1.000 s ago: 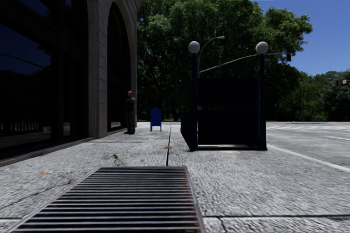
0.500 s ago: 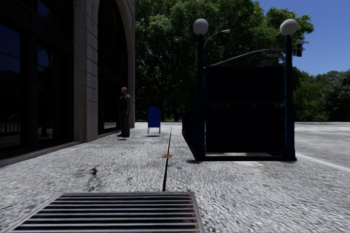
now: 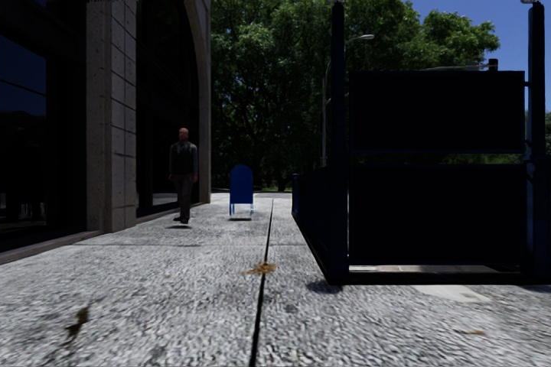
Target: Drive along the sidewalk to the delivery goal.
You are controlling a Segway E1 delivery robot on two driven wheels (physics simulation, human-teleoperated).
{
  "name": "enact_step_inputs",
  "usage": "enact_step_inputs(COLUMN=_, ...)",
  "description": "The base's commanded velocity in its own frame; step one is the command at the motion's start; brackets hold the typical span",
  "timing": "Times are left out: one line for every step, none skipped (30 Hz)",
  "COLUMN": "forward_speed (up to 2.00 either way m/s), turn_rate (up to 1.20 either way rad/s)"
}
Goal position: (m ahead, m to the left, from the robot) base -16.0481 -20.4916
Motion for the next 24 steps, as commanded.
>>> enact_step_inputs(forward_speed=2.00, turn_rate=0.00)
enact_step_inputs(forward_speed=2.00, turn_rate=0.00)
enact_step_inputs(forward_speed=2.00, turn_rate=0.00)
enact_step_inputs(forward_speed=2.00, turn_rate=0.00)
enact_step_inputs(forward_speed=2.00, turn_rate=0.00)
enact_step_inputs(forward_speed=2.00, turn_rate=0.00)
enact_step_inputs(forward_speed=2.00, turn_rate=0.00)
enact_step_inputs(forward_speed=2.00, turn_rate=0.00)
enact_step_inputs(forward_speed=2.00, turn_rate=0.00)
enact_step_inputs(forward_speed=2.00, turn_rate=0.00)
enact_step_inputs(forward_speed=2.00, turn_rate=0.00)
enact_step_inputs(forward_speed=2.00, turn_rate=0.00)
enact_step_inputs(forward_speed=2.00, turn_rate=0.00)
enact_step_inputs(forward_speed=2.00, turn_rate=0.00)
enact_step_inputs(forward_speed=2.00, turn_rate=0.00)
enact_step_inputs(forward_speed=2.00, turn_rate=0.00)
enact_step_inputs(forward_speed=2.00, turn_rate=0.00)
enact_step_inputs(forward_speed=2.00, turn_rate=0.00)
enact_step_inputs(forward_speed=2.00, turn_rate=0.00)
enact_step_inputs(forward_speed=2.00, turn_rate=0.00)
enact_step_inputs(forward_speed=2.00, turn_rate=0.00)
enact_step_inputs(forward_speed=2.00, turn_rate=0.00)
enact_step_inputs(forward_speed=2.00, turn_rate=0.00)
enact_step_inputs(forward_speed=2.00, turn_rate=0.00)
